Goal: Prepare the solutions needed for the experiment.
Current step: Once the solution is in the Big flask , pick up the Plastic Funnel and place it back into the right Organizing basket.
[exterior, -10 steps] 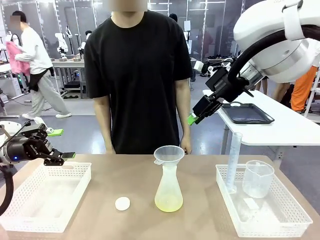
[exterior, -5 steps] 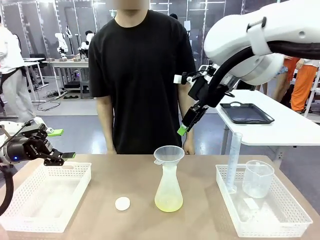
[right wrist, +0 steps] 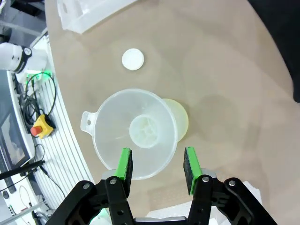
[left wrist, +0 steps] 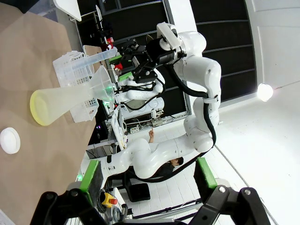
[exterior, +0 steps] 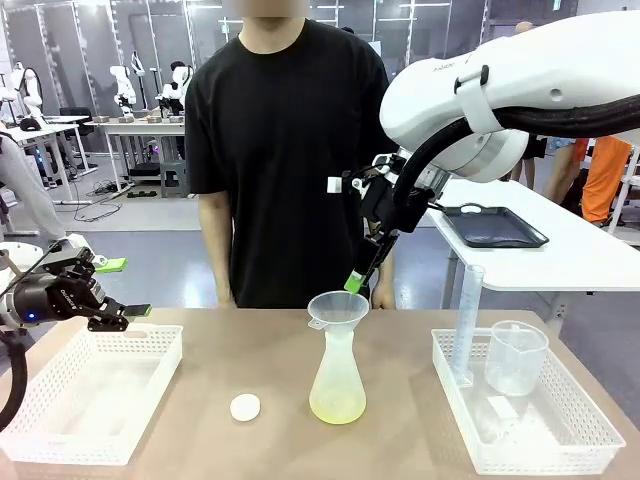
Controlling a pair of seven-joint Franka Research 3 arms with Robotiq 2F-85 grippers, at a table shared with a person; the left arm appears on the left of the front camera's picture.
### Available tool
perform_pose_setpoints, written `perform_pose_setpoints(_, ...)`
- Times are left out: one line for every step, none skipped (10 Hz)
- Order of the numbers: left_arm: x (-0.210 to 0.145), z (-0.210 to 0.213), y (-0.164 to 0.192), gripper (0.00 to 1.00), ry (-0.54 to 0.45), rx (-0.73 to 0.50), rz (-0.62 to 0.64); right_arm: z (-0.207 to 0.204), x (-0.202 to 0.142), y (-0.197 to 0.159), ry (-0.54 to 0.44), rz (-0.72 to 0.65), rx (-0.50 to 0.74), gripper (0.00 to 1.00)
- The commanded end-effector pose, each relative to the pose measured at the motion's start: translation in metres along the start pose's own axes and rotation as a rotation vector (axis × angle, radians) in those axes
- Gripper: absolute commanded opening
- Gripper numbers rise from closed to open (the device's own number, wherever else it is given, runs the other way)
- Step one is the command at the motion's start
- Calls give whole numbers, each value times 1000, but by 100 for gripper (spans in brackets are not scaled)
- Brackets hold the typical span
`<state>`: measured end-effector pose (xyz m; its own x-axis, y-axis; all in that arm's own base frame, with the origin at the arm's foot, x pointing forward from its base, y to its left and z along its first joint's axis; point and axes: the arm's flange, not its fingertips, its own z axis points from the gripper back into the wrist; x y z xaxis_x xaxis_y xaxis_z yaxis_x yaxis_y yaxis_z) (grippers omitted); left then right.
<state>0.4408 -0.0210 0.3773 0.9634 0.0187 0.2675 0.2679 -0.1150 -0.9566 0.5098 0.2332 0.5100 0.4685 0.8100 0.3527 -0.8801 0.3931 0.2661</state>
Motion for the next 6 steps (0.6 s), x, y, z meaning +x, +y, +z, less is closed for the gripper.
perform_pose_setpoints(0,-2,-3,100,-8,-8,-5,-5,7,-1,66,-13,5,56)
perform_pose_setpoints(0,-2,-3,100,-8,-8,-5,-12,8,-1,71,-7,17,56)
perform_pose_setpoints(0,-2,-3,100,-8,-8,-5,-18,9,-3,79,-13,4,56)
perform_pose_setpoints(0,-2,-3,100,-8,-8,-5,-22,10,-4,81,-15,5,56)
perform_pose_setpoints(0,-2,-3,100,-8,-8,-5,-27,11,-4,82,-14,18,56)
perform_pose_setpoints(0,-2,-3,100,-8,-8,-5,-30,12,-5,85,-14,24,56)
